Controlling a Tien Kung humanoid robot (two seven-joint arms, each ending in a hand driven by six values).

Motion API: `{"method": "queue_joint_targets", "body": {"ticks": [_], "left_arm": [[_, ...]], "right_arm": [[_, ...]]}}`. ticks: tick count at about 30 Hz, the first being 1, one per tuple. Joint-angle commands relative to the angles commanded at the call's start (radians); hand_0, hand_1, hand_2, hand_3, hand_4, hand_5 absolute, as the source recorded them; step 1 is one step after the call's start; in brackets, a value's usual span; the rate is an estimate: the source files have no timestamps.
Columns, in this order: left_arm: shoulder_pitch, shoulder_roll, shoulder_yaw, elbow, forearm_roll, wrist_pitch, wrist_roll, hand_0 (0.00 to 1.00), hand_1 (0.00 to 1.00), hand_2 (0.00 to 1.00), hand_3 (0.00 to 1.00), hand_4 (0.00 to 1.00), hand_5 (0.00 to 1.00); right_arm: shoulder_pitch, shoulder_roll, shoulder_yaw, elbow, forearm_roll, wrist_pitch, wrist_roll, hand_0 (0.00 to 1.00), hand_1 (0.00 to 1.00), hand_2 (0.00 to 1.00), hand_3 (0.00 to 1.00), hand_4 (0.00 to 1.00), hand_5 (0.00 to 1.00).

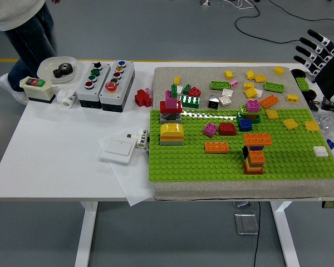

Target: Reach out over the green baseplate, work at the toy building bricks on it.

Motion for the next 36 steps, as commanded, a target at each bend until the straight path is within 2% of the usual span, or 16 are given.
{"method": "queue_joint_targets", "body": {"ticks": [3, 4, 6, 9, 10, 13, 15, 16, 17, 25, 27, 28, 29, 33, 34, 36], "left_arm": [[-0.001, 0.000, 0.001, 0.000, -0.003, 0.001, 0.000, 0.553, 0.626, 0.685, 0.611, 0.640, 0.738], [-0.001, 0.000, 0.002, 0.001, -0.005, 0.002, 0.000, 0.553, 0.627, 0.685, 0.612, 0.640, 0.736], [-0.001, 0.000, 0.002, 0.001, -0.005, 0.002, 0.000, 0.553, 0.627, 0.685, 0.612, 0.640, 0.736], [-0.004, 0.000, 0.006, 0.000, -0.012, 0.004, -0.001, 0.553, 0.627, 0.685, 0.612, 0.640, 0.736], [-0.004, 0.000, 0.006, 0.000, -0.012, 0.004, -0.001, 0.552, 0.624, 0.685, 0.612, 0.640, 0.735], [-0.004, 0.000, 0.000, 0.000, -0.005, 0.001, -0.001, 0.552, 0.624, 0.685, 0.612, 0.640, 0.735], [-0.004, 0.000, -0.004, 0.000, 0.002, -0.002, 0.000, 0.552, 0.624, 0.685, 0.612, 0.640, 0.735], [-0.004, 0.000, -0.004, 0.000, 0.002, -0.003, 0.000, 0.552, 0.625, 0.684, 0.609, 0.640, 0.735], [-0.003, 0.000, -0.006, 0.000, 0.006, -0.004, 0.001, 0.552, 0.625, 0.684, 0.609, 0.640, 0.735], [0.000, 0.004, -0.009, 0.001, 0.014, -0.003, 0.006, 0.552, 0.623, 0.684, 0.610, 0.640, 0.737], [0.001, 0.005, -0.006, 0.001, 0.009, 0.000, 0.007, 0.552, 0.623, 0.684, 0.610, 0.640, 0.737], [0.001, 0.005, -0.005, 0.001, 0.008, 0.000, 0.007, 0.553, 0.624, 0.684, 0.610, 0.639, 0.735], [0.000, 0.006, -0.004, 0.001, 0.009, 0.000, 0.007, 0.553, 0.624, 0.684, 0.610, 0.639, 0.735], [0.001, 0.006, -0.007, 0.000, 0.015, -0.001, 0.009, 0.553, 0.624, 0.684, 0.610, 0.639, 0.735], [0.001, 0.006, -0.009, 0.000, 0.018, -0.002, 0.009, 0.553, 0.625, 0.683, 0.611, 0.640, 0.735], [0.002, 0.006, -0.009, 0.000, 0.019, -0.002, 0.009, 0.553, 0.625, 0.683, 0.611, 0.640, 0.735]], "right_arm": [[0.003, -0.002, -0.006, -0.004, -0.051, -0.011, 0.010, 0.827, 0.785, 0.794, 0.811, 0.998, 0.834], [0.004, -0.002, -0.007, -0.005, -0.074, -0.014, 0.013, 0.814, 0.771, 0.777, 0.809, 0.998, 0.739], [0.004, -0.002, -0.008, -0.006, -0.083, -0.015, 0.015, 0.814, 0.771, 0.777, 0.809, 0.998, 0.739], [0.015, -0.041, -0.040, -0.016, -0.204, -0.082, 0.053, 0.814, 0.771, 0.777, 0.809, 0.998, 0.739], [0.017, -0.044, -0.043, -0.017, -0.232, -0.096, 0.056, 0.720, 0.725, 0.742, 0.728, 0.955, 0.643], [0.036, -0.062, -0.061, -0.039, -0.341, -0.172, 0.075, 0.720, 0.725, 0.742, 0.728, 0.955, 0.643], [0.050, -0.070, -0.071, -0.060, -0.422, -0.200, 0.087, 0.720, 0.725, 0.742, 0.728, 0.955, 0.643], [0.052, -0.071, -0.073, -0.063, -0.451, -0.204, 0.089, 0.682, 0.709, 0.730, 0.685, 0.901, 0.588], [0.060, -0.074, -0.078, -0.078, -0.494, -0.209, 0.096, 0.682, 0.709, 0.730, 0.685, 0.901, 0.588], [0.078, -0.100, -0.054, -0.156, -0.824, -0.166, 0.151, 0.674, 0.707, 0.727, 0.680, 0.867, 0.543], [0.075, -0.107, -0.044, -0.162, -0.908, -0.137, 0.154, 0.674, 0.707, 0.727, 0.680, 0.867, 0.543], [0.075, -0.110, -0.040, -0.165, -0.947, -0.115, 0.149, 0.700, 0.726, 0.748, 0.739, 0.846, 0.473], [0.076, -0.112, -0.037, -0.171, -0.992, -0.093, 0.151, 0.700, 0.726, 0.748, 0.739, 0.846, 0.473], [0.079, -0.113, -0.039, -0.184, -1.154, -0.067, 0.161, 0.700, 0.726, 0.748, 0.739, 0.846, 0.473], [0.080, -0.113, -0.040, -0.187, -1.199, -0.061, 0.163, 0.708, 0.735, 0.765, 0.748, 0.828, 0.361], [0.081, -0.113, -0.040, -0.199, -1.278, -0.056, 0.168, 0.708, 0.735, 0.765, 0.748, 0.828, 0.361]]}}
